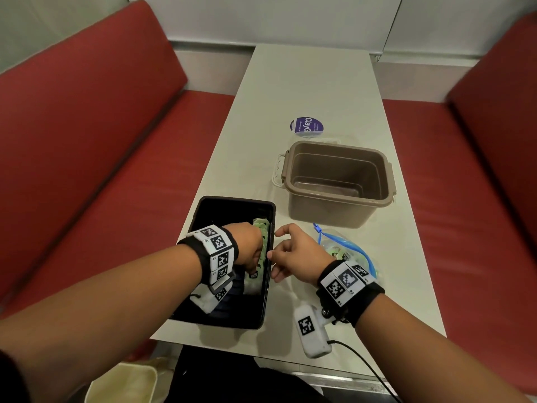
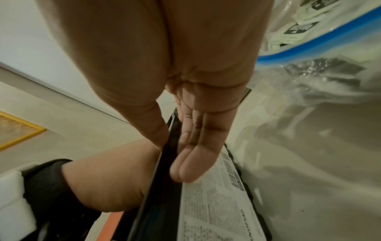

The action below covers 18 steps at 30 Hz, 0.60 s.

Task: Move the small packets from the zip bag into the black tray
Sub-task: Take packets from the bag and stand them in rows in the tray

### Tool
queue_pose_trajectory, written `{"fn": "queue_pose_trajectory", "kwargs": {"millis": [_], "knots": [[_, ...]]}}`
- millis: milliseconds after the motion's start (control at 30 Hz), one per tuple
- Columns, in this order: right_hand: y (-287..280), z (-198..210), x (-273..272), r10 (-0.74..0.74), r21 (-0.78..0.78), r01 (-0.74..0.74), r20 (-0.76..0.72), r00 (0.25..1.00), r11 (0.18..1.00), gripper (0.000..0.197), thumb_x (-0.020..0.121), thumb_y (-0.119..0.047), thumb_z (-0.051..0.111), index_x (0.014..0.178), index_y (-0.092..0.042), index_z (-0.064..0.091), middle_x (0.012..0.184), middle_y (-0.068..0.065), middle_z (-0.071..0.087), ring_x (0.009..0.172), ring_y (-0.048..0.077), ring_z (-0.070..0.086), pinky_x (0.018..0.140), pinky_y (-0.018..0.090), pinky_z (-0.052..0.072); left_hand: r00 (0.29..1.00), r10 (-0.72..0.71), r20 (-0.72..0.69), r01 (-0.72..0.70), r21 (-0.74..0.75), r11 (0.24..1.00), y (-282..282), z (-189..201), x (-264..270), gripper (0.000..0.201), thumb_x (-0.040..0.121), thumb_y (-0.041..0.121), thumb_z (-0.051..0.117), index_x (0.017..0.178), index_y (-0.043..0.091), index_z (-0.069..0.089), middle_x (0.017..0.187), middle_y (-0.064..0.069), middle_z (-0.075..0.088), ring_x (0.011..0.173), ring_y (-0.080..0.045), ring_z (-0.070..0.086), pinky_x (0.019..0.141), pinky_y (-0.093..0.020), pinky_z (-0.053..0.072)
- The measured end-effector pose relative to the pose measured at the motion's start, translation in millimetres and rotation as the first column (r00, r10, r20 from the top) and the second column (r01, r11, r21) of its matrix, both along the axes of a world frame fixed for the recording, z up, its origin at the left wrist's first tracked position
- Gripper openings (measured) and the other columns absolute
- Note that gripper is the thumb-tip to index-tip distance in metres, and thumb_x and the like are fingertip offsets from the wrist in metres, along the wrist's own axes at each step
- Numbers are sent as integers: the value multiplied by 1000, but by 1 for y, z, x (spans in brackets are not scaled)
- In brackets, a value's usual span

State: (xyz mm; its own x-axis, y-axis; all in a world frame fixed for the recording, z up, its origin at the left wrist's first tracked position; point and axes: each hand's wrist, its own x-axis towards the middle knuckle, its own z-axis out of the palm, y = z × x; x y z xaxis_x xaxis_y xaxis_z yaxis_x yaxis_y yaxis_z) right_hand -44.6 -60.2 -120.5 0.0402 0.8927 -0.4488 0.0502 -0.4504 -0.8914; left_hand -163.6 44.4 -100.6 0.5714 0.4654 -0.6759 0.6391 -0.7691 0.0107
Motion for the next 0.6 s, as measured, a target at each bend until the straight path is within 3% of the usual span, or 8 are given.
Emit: {"fn": "queue_pose_trajectory", "kwargs": {"millis": [133, 233, 300, 367, 400, 467, 600], "knots": [[1, -4, 0, -17, 4, 18, -18, 1000, 1000, 39, 93, -1, 62, 120, -9, 36, 67, 9, 60, 60, 31, 66, 56, 36, 58, 999, 52, -6, -52, 71, 996, 6, -5, -4, 34, 73, 50, 78, 74, 17, 67, 74, 1, 67, 73, -19, 66, 72, -33, 59], [1, -6, 0, -23, 6, 23, -27, 999, 1000, 38, 92, -3, 63, 120, -10, 37, 67, 8, 61, 61, 32, 67, 57, 36, 58, 996, 60, -68, -59, 17, 998, 4, 0, -11, 41, 76, 58, 73, 64, 24, 54, 65, 8, 57, 66, -15, 58, 66, -26, 50], [0, -7, 1, -30, 6, 30, -33, 999, 1000, 37, 92, -3, 63, 119, -11, 38, 67, 7, 61, 61, 31, 67, 58, 37, 58, 990, 17, -140, -28, -77, 997, -1, 0, -12, 32, 80, 58, 69, 78, 26, 63, 74, 8, 60, 74, -14, 58, 70, -25, 44], [0, -9, 1, -35, 5, 35, -35, 999, 999, 35, 93, -4, 63, 117, -12, 39, 67, 7, 61, 61, 31, 67, 59, 39, 59, 971, -31, -235, -3, -145, 989, -4, -11, -12, 43, 82, 60, 66, 105, 23, 69, 96, 2, 68, 91, -18, 63, 79, -25, 45], [0, -9, 1, -35, 6, 35, -34, 999, 999, 34, 93, -4, 63, 116, -13, 40, 68, 6, 61, 62, 32, 67, 60, 40, 59, 962, -52, -269, 8, -161, 987, -6, -17, -11, 50, 80, 63, 64, 110, 24, 69, 101, 0, 70, 95, -20, 65, 84, -27, 48], [0, -10, 1, -31, 10, 32, -27, 999, 999, 33, 93, -5, 63, 116, -13, 40, 70, 8, 61, 62, 32, 67, 63, 42, 60, 947, -71, -314, 28, -141, 990, -9, -27, -10, 54, 76, 68, 63, 104, 23, 70, 96, 0, 71, 90, -20, 67, 87, -32, 54], [1, -11, 2, -25, 14, 25, -19, 1000, 1000, 34, 93, -5, 63, 117, -13, 40, 74, 10, 60, 60, 29, 67, 62, 42, 60, 944, -105, -312, 82, -87, 993, -14, -30, -5, 42, 82, 61, 59, 89, 20, 68, 81, 1, 66, 77, -22, 64, 71, -30, 52]]}}
